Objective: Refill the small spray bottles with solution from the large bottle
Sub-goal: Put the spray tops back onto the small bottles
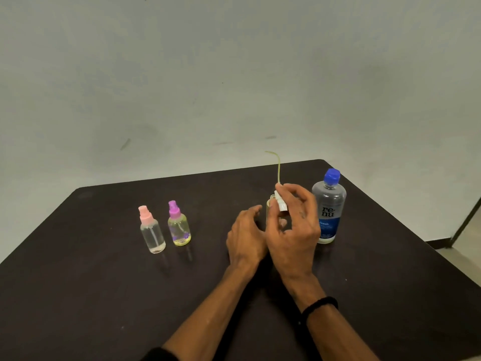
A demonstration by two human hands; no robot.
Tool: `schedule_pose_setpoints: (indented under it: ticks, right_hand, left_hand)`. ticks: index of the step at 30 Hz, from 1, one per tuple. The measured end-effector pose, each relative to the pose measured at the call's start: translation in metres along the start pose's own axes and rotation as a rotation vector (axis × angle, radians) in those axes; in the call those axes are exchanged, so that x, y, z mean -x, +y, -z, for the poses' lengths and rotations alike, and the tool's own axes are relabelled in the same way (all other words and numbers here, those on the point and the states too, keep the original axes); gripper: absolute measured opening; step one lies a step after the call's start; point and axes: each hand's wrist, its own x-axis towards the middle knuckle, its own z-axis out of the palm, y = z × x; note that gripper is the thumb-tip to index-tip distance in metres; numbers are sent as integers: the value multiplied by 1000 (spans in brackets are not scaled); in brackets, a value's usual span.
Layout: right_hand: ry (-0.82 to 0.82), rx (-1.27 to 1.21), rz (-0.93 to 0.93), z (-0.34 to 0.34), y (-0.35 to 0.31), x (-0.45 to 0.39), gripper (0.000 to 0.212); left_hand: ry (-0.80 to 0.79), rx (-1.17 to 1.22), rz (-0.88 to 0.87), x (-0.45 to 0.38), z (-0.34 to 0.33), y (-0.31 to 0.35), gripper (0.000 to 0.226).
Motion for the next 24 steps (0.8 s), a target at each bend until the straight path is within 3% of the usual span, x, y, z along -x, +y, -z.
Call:
schedule_pose_setpoints:
  ticks: [7,17,24]
  right_hand:
    - [20,22,-9,5,1,-6,32]
    - [10,-106,-77,8,-6,-4,40]
    - [16,-56,10,12,-11,-5,34]
  left_hand:
    - [-9,58,-4,-21,-16,-6,43]
    - [122,284,-42,-15,-2,-27,30]
    - [282,307,19,-9,21,-54,27]
